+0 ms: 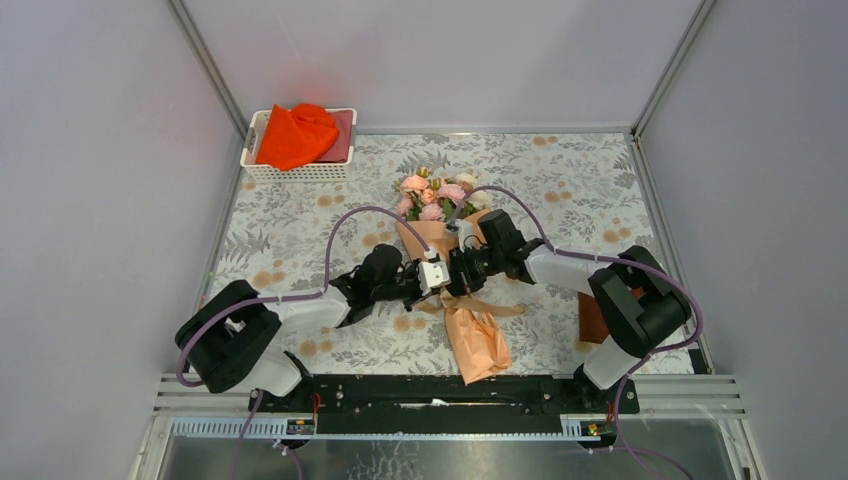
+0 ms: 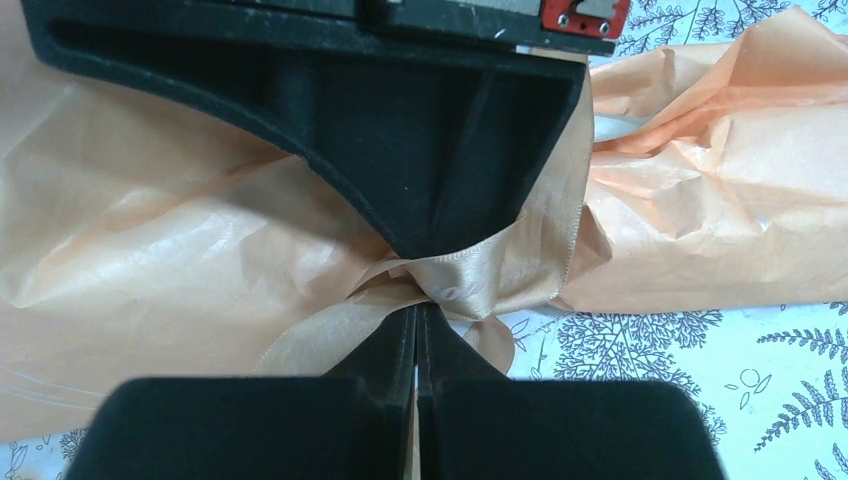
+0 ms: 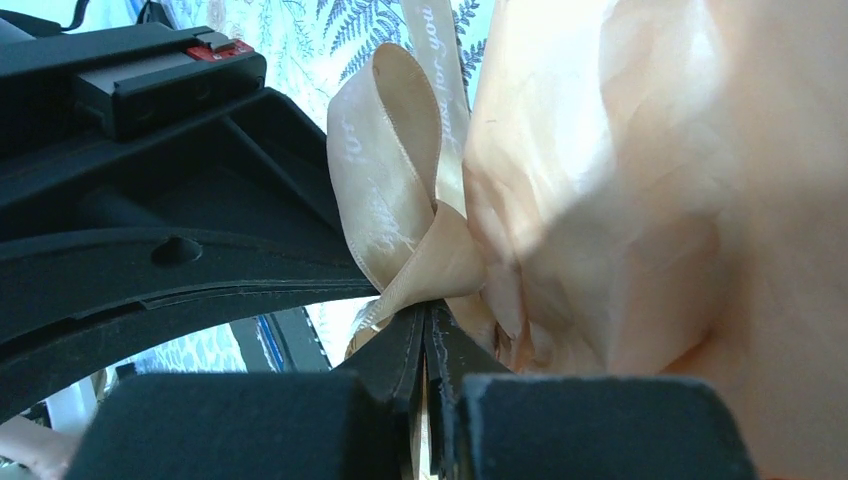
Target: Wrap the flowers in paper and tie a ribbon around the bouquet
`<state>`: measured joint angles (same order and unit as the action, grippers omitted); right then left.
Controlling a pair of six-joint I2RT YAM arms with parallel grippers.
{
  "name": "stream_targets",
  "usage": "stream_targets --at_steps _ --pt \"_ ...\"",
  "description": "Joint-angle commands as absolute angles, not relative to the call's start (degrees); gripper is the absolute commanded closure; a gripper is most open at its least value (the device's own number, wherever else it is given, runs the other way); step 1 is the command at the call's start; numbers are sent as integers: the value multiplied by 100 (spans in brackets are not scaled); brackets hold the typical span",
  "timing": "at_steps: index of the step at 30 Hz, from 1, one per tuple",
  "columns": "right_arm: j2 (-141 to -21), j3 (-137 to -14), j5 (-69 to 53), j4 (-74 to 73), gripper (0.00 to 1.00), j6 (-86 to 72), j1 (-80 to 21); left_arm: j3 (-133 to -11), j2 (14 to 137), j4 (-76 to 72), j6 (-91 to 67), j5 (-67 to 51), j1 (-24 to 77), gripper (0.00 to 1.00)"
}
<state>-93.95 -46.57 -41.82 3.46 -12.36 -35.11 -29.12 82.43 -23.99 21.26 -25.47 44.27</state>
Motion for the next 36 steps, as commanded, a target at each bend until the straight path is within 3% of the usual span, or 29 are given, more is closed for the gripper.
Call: stream_targets --at_steps 1,6,14,27,31,36 --pt "-9186 -4525 -4538 1057 94 -1425 -3516 -2857 8280 -2707 2235 -2630 4448 100" --pt "-9107 -4409 -4457 1196 88 -1525 -3516 -2788 8206 -2689 2179 -2666 4451 100" --pt "-8953 -4518 -4206 738 87 -1276 -3493 -2693 8074 -2534 2356 -2621 4456 100" --pt "-9113 -4281 -4446 1376 79 -1710 -3495 -2842 8302 -2777 2344 -2705 4452 100" --pt "-9221 -4229 -4421 1429 66 -1738 -3498 -2872 8358 -2894 2338 -2680 4455 100" --pt "-9290 -4169 -4480 1483 63 -1772 -3498 -2913 8401 -2952 2236 -2588 4453 100"
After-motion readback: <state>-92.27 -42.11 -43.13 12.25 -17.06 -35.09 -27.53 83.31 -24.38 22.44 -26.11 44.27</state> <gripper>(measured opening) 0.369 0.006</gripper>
